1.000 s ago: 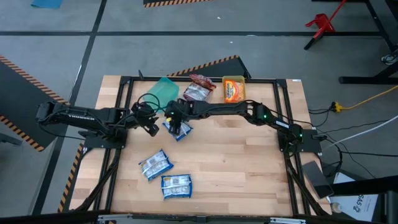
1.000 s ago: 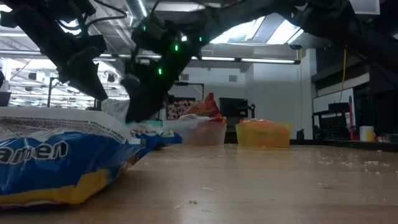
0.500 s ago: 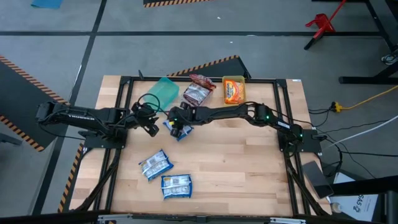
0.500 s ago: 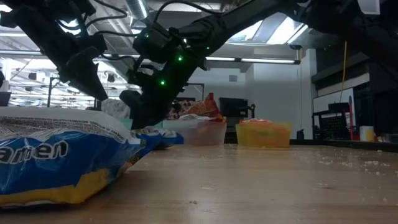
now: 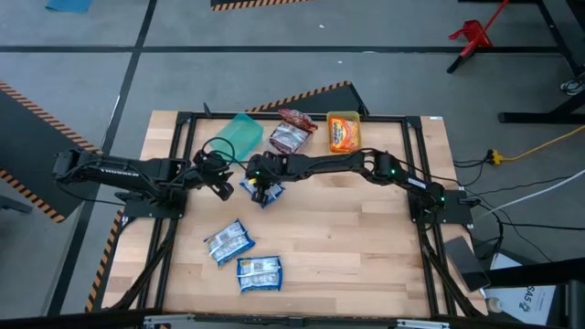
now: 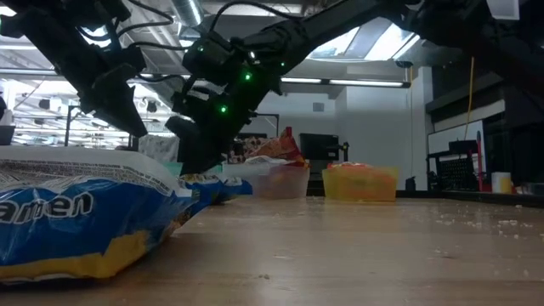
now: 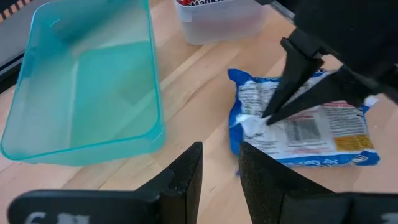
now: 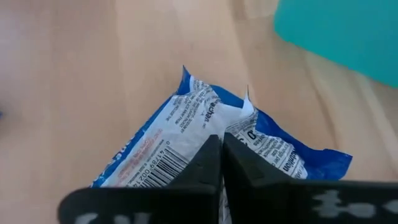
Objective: Sort Maruchan noodles
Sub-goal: Put the top blue noodle pack into the blue bin
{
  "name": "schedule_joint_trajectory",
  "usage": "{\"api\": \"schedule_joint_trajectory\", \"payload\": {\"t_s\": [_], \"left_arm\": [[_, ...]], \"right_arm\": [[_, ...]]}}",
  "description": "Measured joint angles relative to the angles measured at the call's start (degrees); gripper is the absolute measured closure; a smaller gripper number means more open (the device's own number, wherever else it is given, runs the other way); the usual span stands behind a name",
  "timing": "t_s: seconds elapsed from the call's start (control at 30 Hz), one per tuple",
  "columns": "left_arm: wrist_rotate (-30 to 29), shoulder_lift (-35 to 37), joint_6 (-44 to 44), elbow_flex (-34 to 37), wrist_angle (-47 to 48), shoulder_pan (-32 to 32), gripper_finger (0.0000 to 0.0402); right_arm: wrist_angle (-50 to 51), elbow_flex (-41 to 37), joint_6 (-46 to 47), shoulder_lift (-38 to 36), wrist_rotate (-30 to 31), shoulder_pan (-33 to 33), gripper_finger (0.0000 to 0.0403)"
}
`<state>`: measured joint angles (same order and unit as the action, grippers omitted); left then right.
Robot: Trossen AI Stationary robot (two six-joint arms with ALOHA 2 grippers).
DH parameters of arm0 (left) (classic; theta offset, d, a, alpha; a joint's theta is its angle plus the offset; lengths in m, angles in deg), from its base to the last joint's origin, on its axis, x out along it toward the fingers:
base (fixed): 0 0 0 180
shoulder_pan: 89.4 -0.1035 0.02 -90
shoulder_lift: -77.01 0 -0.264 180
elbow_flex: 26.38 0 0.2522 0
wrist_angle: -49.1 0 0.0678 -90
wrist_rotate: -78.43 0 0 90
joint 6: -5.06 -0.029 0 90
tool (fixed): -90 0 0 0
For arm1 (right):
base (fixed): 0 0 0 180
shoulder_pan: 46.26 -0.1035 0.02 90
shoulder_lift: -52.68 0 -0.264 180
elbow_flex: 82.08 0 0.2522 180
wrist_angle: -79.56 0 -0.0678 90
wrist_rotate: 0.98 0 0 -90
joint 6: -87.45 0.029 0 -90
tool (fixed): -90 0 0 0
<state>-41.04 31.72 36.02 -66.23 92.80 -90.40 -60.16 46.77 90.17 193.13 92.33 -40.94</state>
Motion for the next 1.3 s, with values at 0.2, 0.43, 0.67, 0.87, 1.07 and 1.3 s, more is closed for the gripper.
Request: {"api": "schedule_joint_trajectory", "payload": {"t_s": [0.2, 0.43, 0.67, 0.87, 1.07, 1.3], "left_arm": [[1.0, 0.5, -0.1, 0.0, -0.1, 0.0, 0.0305], [3.8, 3.6, -0.5, -0.1, -0.2, 0.0, 0.0305], [3.9, 5.7, -1.6, -0.1, 0.4, 0.0, 0.0305], [5.3, 4.5, -9.3, 0.0, 0.3, 0.0, 0.0297], [9.3, 2.8, -15.9, 3.2, -8.8, -0.4, 0.0265], [10.4, -1.7, -17.0, 8.2, -14.5, -4.4, 0.0242]], "right_arm": [[0.4, 1.2, -1.6, -3.3, -0.1, 0.3, 0.0403], [1.2, 1.3, -2.8, -5.5, 1.6, 1.2, 0.0403], [2.6, 1.4, -2.7, -6.2, -1.2, 1.1, 0.0395], [5.0, 1.4, -3.3, -6.7, -3.1, 1.0, 0.0331], [5.1, 1.4, -3.1, -6.9, -9.5, 1.1, 0.0239], [14.7, 1.5, -4.9, -9.6, -14.2, 1.0, 0.0189]]}}
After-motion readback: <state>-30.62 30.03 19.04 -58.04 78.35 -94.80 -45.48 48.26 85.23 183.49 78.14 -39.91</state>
